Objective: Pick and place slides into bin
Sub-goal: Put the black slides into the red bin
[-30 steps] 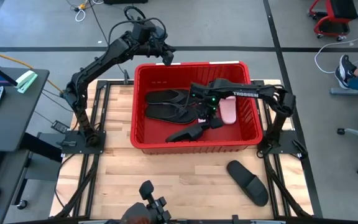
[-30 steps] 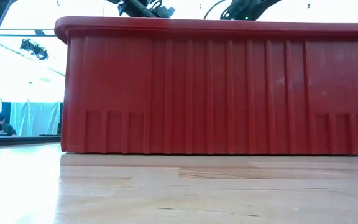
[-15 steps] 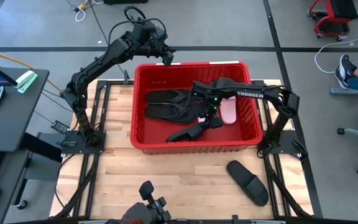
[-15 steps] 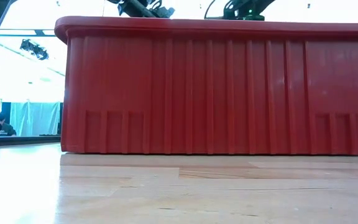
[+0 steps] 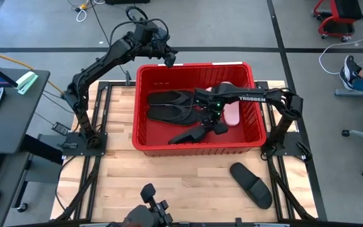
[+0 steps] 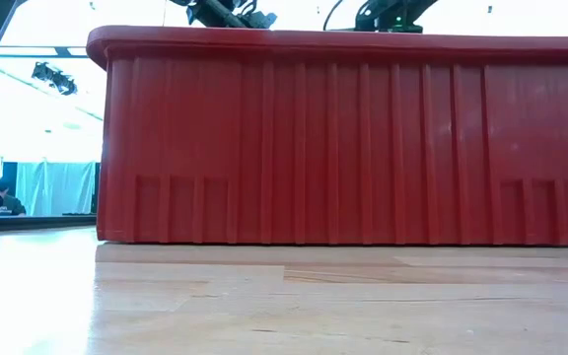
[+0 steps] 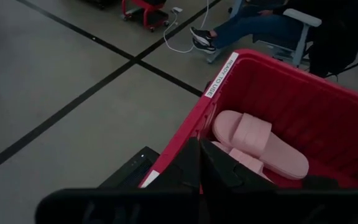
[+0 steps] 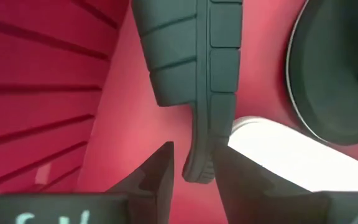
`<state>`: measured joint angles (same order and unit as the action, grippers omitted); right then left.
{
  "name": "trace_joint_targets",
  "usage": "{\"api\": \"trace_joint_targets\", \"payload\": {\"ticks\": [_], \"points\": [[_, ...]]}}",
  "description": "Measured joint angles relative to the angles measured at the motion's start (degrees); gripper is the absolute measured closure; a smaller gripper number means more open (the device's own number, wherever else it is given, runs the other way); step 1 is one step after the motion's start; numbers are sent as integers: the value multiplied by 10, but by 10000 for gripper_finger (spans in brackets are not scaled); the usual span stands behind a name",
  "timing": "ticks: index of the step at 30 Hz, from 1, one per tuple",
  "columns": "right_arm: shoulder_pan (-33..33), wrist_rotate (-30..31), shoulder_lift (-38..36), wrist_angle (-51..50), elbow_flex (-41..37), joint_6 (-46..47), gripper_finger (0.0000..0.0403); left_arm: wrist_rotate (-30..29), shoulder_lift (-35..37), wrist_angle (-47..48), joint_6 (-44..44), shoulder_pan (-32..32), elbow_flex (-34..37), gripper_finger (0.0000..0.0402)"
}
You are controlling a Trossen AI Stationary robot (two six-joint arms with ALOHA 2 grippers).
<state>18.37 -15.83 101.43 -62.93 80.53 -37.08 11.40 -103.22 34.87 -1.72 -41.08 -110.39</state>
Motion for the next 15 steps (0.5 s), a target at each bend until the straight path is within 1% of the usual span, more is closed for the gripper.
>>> {"api": "trace_joint_targets", "payload": {"ticks": [3, 8, 15], "points": [[-4, 14, -2, 17, -12, -1, 284, 0, 0, 0, 0, 0, 0, 389], [-4, 62, -2, 52, -18, 0, 284, 0, 0, 0, 0, 0, 0, 378], [0, 60, -1, 63, -19, 0, 284, 0, 0, 1, 0, 0, 0, 389]]}}
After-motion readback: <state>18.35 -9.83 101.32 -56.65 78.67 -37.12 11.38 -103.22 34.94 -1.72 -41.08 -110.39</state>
